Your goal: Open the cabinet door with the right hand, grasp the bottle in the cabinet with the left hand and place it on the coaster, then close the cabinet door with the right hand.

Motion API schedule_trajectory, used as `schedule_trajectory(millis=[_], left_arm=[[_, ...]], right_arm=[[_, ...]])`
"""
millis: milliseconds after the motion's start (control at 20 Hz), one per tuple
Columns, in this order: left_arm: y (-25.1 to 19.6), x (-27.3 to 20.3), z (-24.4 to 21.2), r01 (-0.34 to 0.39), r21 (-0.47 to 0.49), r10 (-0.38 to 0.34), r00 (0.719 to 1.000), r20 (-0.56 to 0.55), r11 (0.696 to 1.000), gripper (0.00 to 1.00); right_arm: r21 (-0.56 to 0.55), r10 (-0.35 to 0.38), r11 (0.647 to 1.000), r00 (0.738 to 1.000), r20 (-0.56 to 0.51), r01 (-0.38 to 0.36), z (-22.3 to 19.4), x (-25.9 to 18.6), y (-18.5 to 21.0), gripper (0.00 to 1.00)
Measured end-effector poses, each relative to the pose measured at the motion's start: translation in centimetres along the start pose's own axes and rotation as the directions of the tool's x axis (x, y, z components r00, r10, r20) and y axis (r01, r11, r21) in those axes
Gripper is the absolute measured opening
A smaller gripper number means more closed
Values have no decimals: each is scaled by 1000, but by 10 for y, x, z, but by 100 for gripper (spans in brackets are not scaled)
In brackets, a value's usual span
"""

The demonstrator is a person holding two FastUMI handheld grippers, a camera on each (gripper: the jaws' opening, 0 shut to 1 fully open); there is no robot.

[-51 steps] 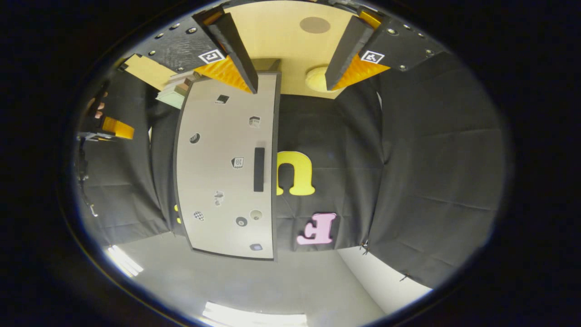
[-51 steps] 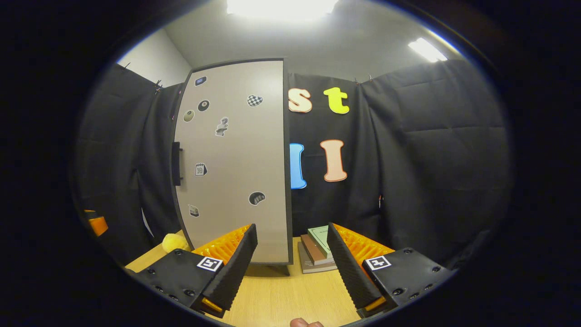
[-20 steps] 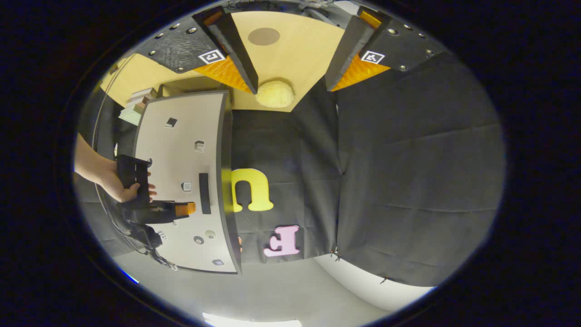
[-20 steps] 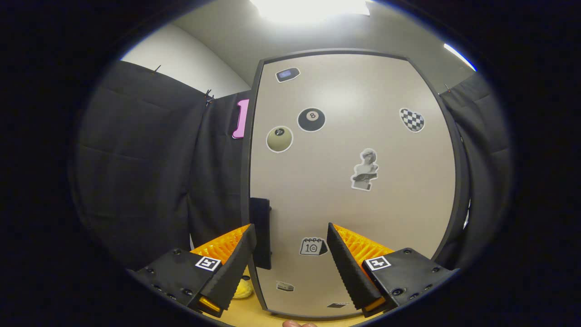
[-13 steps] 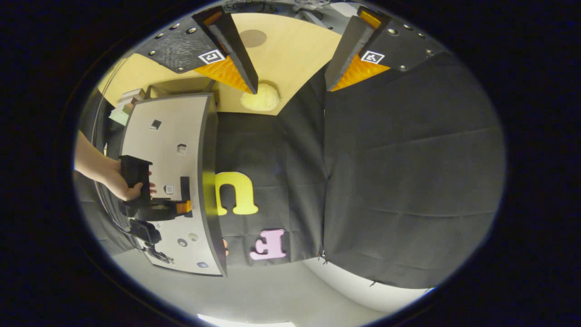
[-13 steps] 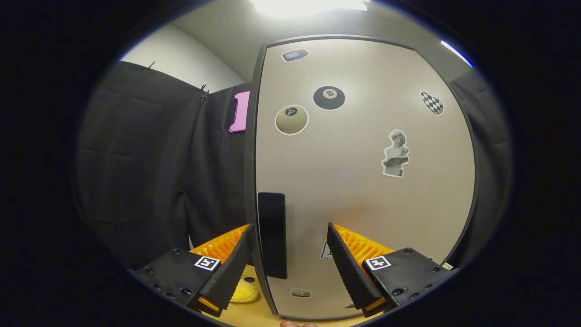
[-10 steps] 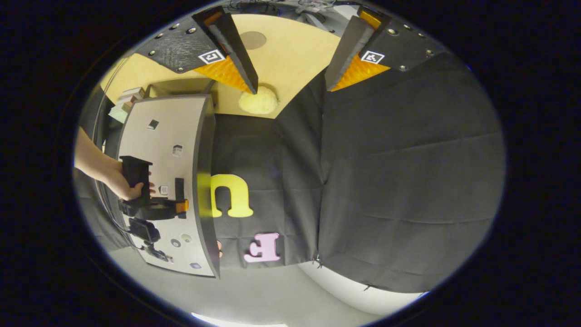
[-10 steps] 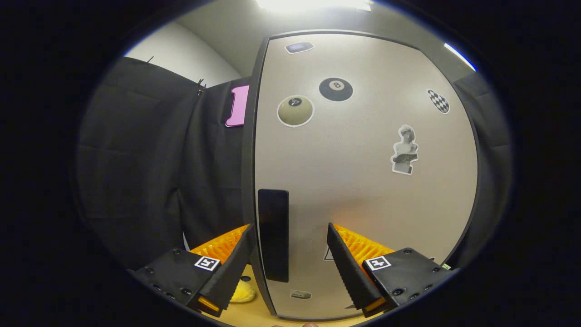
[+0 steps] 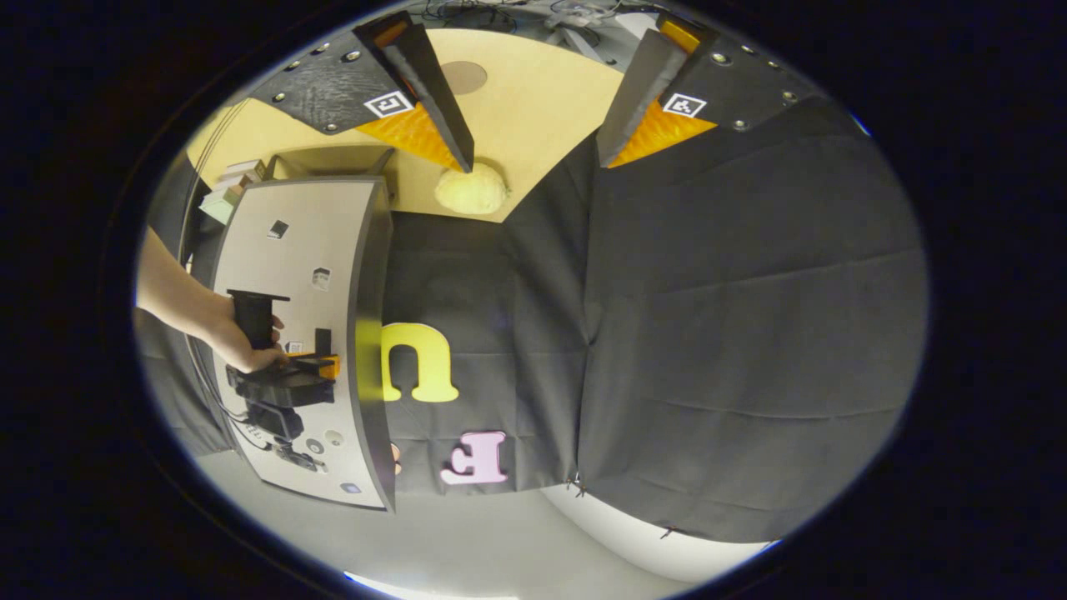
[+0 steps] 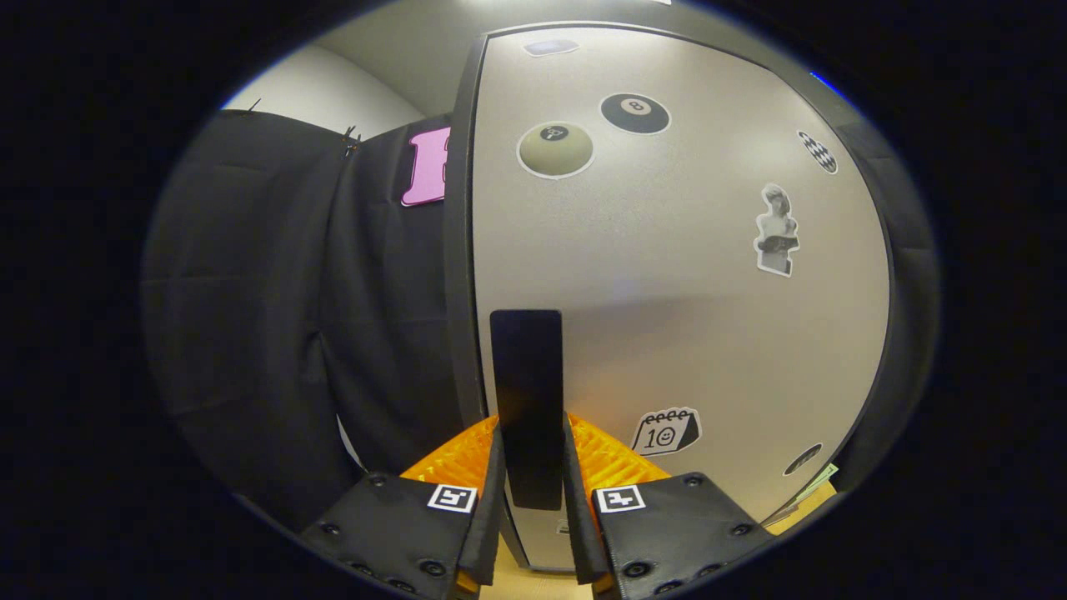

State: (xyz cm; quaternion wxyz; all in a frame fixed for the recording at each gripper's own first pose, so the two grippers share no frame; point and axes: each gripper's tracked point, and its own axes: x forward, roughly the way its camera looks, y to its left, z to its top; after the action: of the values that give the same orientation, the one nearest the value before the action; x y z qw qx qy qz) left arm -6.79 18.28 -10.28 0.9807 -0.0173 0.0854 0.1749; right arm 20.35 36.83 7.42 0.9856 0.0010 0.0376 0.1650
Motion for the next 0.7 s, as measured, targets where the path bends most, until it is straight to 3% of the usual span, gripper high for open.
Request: schedule_trajectory(millis=[200, 500, 650, 700], left_arm=[[-2, -5, -4, -1, -12, 1, 1000, -6, 1000, 89], [-6, -16, -17, -3, -51, 2, 1000, -25, 999, 92], [-7, -10, -16, -6, -71, 4, 1000, -28, 997, 89], [-8, -8, -13, -4, -78, 2, 1000, -24, 997, 92]], right_arm=[[-14, -19, 1000, 1000, -3, 19, 0, 0, -1, 33], [-20, 70, 997, 997, -17, -70, -1, -6, 0, 14], [-29, 107, 994, 994, -12, -107, -2, -20, 5, 12], [-32, 120, 992, 993, -12, -120, -2, -27, 7, 14]])
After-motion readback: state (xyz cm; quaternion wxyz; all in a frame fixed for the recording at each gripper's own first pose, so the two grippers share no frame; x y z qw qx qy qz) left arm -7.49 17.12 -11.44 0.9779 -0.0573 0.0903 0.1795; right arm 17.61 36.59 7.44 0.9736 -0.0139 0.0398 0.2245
